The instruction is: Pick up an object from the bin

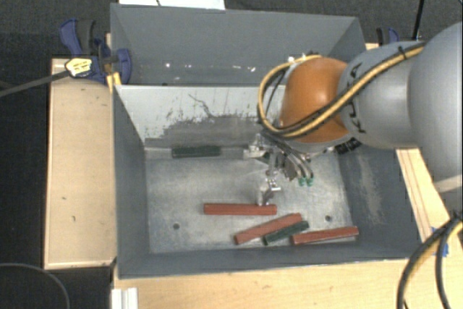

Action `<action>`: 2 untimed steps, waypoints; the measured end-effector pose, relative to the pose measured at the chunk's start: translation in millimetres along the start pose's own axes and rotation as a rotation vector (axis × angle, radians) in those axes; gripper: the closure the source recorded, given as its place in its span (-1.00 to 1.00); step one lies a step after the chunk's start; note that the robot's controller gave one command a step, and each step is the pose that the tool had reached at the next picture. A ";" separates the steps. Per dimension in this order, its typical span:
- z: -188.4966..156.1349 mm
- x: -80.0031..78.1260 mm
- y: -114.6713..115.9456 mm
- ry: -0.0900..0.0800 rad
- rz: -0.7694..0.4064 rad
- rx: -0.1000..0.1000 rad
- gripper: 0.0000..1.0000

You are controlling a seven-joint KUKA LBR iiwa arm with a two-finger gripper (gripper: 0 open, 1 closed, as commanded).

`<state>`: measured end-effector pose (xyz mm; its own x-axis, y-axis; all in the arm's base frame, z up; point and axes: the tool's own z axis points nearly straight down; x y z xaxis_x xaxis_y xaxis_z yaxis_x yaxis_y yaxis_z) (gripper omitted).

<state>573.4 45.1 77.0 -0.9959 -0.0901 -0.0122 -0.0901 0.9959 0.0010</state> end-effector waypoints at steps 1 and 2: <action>3.3 1.9 0.0 0.003 0.000 0.000 -1.00; -6.7 44.9 28.0 -0.023 -0.021 0.000 -1.00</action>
Offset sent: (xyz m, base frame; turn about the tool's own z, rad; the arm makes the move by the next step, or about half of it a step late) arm -0.0814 0.0371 0.0065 -0.0358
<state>526.1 68.9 83.2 -0.9932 -0.1110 -0.0350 -0.1111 0.9938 0.0008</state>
